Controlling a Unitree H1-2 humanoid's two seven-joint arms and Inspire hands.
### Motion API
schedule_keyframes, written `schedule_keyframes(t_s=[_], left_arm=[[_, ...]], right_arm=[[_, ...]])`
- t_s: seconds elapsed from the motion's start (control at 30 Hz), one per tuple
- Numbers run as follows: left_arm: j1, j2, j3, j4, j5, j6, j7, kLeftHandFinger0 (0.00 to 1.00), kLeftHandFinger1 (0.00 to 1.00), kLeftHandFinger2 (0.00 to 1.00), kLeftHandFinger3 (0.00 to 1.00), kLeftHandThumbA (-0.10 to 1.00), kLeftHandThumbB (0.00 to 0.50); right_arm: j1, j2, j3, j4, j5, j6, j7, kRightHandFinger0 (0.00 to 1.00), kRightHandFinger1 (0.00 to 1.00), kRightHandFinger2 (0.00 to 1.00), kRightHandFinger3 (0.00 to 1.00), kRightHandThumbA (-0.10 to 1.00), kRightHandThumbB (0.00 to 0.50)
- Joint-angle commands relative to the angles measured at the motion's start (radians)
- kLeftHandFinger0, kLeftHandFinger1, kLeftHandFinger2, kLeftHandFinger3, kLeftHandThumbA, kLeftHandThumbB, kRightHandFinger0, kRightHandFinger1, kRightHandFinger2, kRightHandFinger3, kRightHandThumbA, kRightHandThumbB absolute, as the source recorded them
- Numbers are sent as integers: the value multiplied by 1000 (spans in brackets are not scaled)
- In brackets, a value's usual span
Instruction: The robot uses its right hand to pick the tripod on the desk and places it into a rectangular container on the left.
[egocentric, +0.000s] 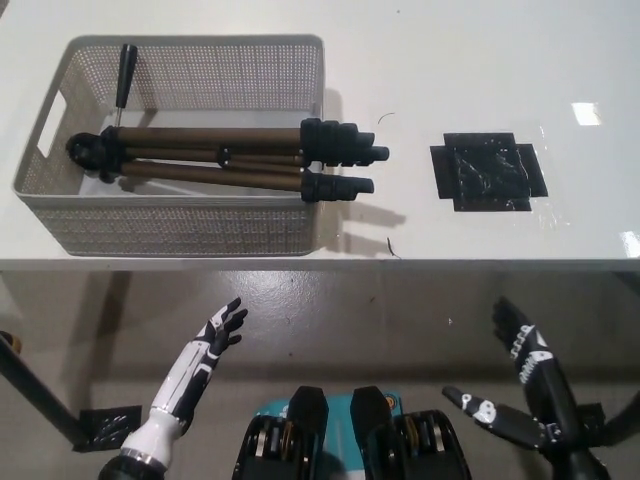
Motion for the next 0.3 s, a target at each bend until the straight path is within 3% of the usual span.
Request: schedule_keyframes(t_s=[0.0, 0.13, 0.27], left_arm=[[-16, 14, 10, -19, -10, -38, 8, 993, 1000, 1000, 1000, 1000, 500], [-19, 14, 8, -13, -4, -38, 8, 985, 1000, 1000, 1000, 1000, 500], [-28, 20, 11, 0, -2, -38, 12, 965, 1000, 1000, 1000, 1000, 500]], right_arm=[[-55, -23, 9, 36, 38, 7, 27, 1000, 1000, 1000, 1000, 964, 209], [-61, -27, 2, 39, 58, 18, 30, 1000, 1000, 1000, 1000, 959, 179], [-73, -31, 7, 51, 50, 17, 25, 1000, 1000, 1000, 1000, 956, 189]])
